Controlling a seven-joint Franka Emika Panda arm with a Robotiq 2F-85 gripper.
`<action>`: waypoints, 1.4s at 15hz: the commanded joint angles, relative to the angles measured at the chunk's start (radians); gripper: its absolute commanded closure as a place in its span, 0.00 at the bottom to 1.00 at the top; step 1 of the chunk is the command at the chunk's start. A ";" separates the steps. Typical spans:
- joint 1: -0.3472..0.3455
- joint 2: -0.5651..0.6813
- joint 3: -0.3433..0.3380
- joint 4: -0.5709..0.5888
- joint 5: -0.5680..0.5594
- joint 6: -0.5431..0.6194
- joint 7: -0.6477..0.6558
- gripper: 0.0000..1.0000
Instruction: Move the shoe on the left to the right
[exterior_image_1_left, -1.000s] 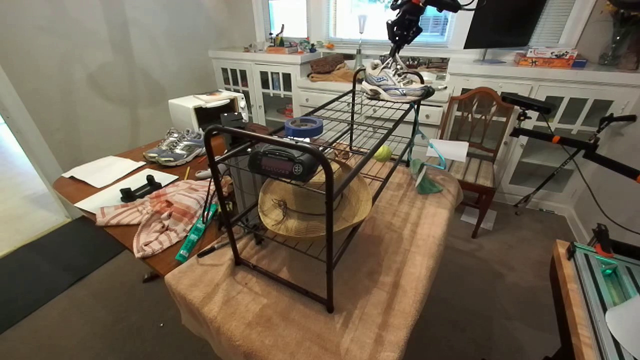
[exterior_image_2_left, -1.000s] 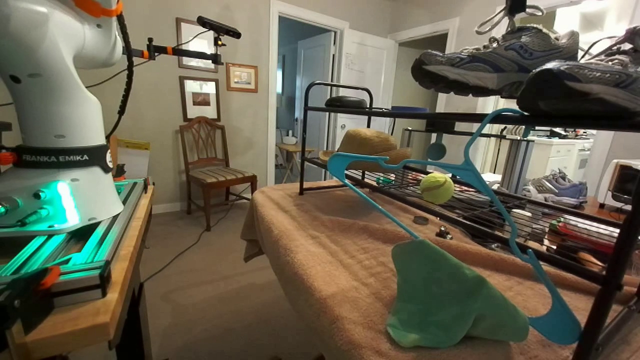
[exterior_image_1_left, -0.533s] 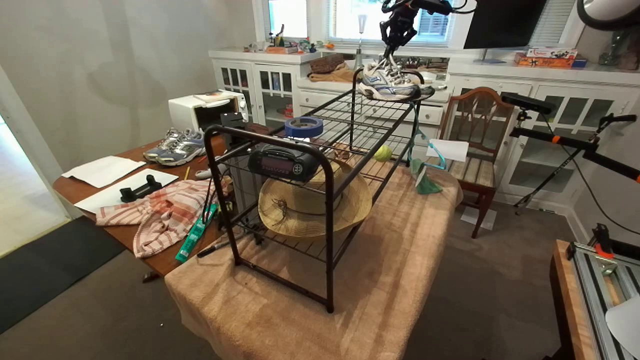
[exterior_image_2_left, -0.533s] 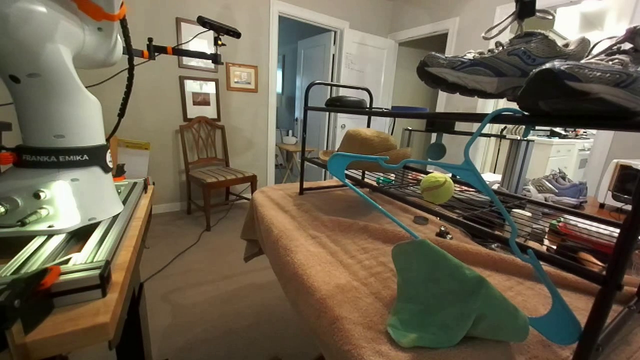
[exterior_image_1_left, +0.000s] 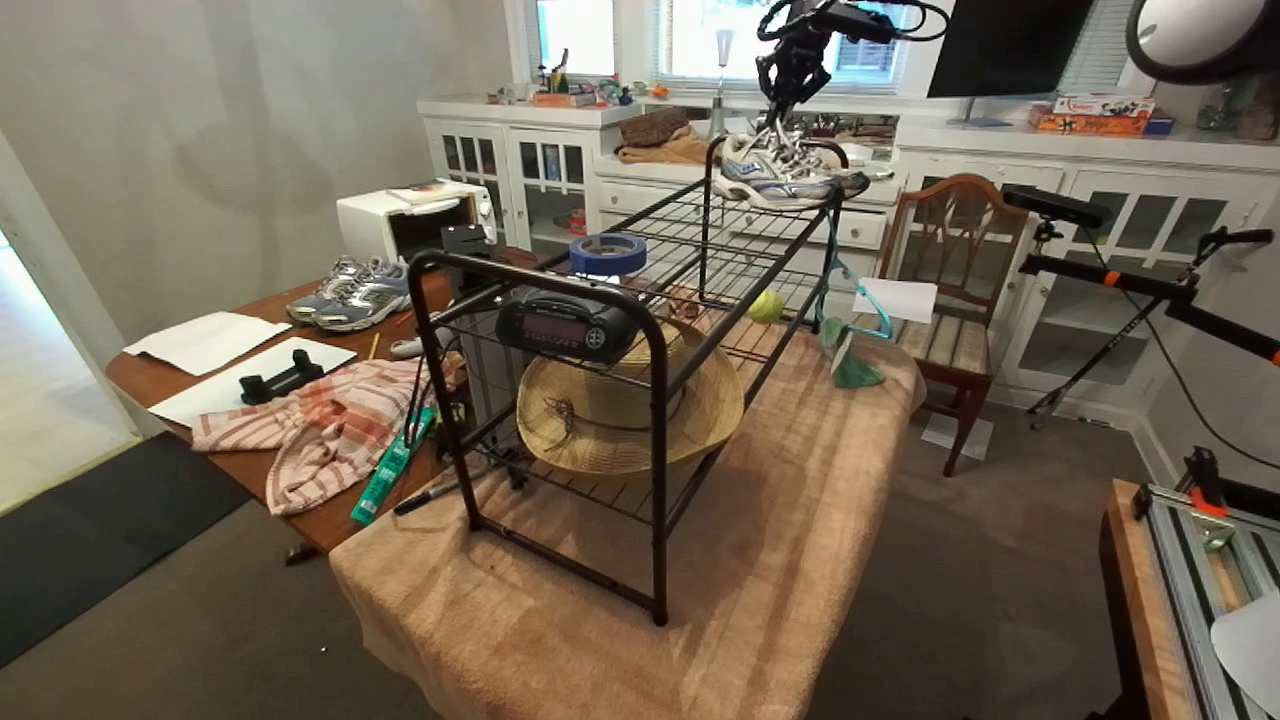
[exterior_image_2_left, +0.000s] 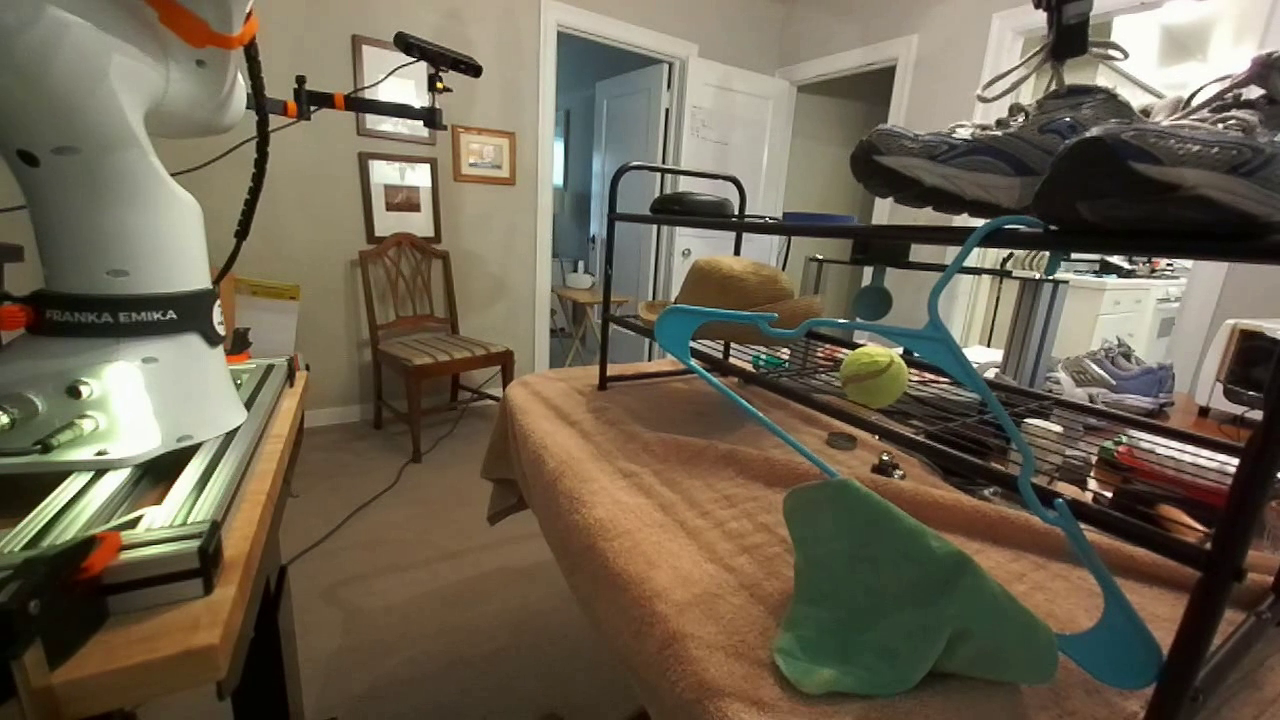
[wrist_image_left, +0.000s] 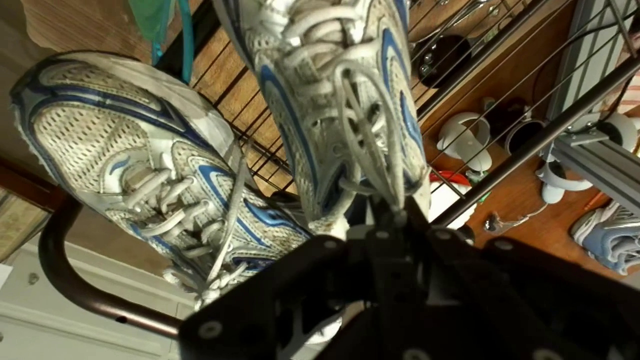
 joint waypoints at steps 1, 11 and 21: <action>-0.010 0.031 0.001 0.063 0.020 -0.039 0.077 0.98; 0.002 0.066 -0.008 0.110 0.011 -0.064 0.359 0.98; 0.006 0.064 -0.010 0.128 0.006 -0.057 0.444 0.52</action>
